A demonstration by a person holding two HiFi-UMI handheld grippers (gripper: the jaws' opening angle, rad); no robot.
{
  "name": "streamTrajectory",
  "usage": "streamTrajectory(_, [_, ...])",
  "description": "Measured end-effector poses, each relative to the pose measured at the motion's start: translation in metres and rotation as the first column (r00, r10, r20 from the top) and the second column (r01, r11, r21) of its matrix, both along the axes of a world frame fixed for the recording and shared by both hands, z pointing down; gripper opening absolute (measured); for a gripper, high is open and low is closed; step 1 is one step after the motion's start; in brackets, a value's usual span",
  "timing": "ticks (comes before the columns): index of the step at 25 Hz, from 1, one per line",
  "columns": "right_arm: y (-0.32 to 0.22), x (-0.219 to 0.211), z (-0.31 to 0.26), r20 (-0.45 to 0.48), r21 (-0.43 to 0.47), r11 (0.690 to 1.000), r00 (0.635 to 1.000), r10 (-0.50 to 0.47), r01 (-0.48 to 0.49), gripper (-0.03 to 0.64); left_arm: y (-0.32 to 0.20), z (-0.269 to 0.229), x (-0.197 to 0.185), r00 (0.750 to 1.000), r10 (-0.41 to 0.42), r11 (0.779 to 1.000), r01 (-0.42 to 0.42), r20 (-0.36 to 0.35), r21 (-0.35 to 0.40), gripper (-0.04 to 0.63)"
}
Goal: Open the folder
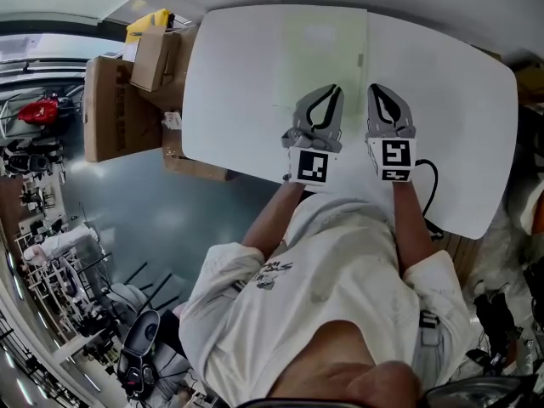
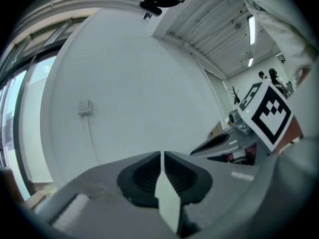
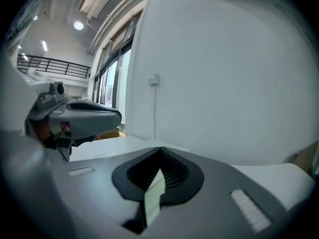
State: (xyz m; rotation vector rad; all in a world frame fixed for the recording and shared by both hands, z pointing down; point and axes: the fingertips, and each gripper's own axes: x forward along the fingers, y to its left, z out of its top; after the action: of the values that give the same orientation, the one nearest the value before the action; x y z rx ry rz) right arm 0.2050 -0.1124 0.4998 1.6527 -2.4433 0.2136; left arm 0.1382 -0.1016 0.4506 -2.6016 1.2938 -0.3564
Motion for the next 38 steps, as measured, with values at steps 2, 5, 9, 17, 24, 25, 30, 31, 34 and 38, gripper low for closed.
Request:
streamTrajectory(2, [0.0,-0.003,0.007,0.001,-0.015,1.0,1.0,-0.016,0.016,-0.002,0.002,0.006,0.001,1.0,0.011,1.0,-0.01,0.015,-0.007,0.009])
streamTrajectory(5, [0.003,-0.006,0.023,0.002,-0.056,0.998,0.999,-0.041,0.041,-0.002,0.01,0.022,0.004,0.998,0.045,0.998,-0.043,0.042,-0.037,0.061])
streamTrajectory(9, [0.009,-0.008,0.046,0.027,-0.107,0.992,0.998,-0.063,0.066,-0.002,0.021,0.042,0.008,0.989,0.091,0.995,-0.086,0.115,-0.049,0.087])
streamTrajectory(17, [0.019,-0.014,0.076,0.04,-0.16,0.982,0.994,-0.098,0.104,-0.002,0.035,0.076,0.013,0.961,0.159,0.986,-0.142,0.228,-0.092,0.138])
streamTrajectory(24, [0.016,-0.023,0.087,0.049,-0.175,0.976,0.991,-0.126,0.133,-0.002,0.049,0.12,0.015,0.864,0.264,0.964,-0.229,0.429,-0.132,0.179])
streamTrajectory(25, [0.015,-0.024,0.089,0.048,-0.18,0.974,0.99,-0.13,0.137,-0.002,0.05,0.125,0.016,0.849,0.277,0.961,-0.241,0.45,-0.138,0.183])
streamTrajectory(30, [0.013,-0.03,0.094,0.047,-0.195,0.971,0.99,-0.134,0.14,-0.002,0.049,0.139,0.012,0.809,0.299,0.954,-0.265,0.507,-0.141,0.184])
streamTrajectory(31, [0.012,-0.031,0.095,0.047,-0.196,0.97,0.99,-0.134,0.141,-0.002,0.047,0.143,0.011,0.801,0.303,0.953,-0.267,0.517,-0.146,0.184])
streamTrajectory(34, [0.011,-0.035,0.102,0.05,-0.207,0.968,0.989,-0.136,0.144,-0.002,0.041,0.156,0.007,0.773,0.322,0.947,-0.278,0.547,-0.163,0.186])
streamTrajectory(38, [0.015,-0.033,0.109,0.052,-0.222,0.964,0.989,-0.139,0.147,-0.002,0.045,0.167,0.012,0.735,0.341,0.938,-0.306,0.586,-0.163,0.186])
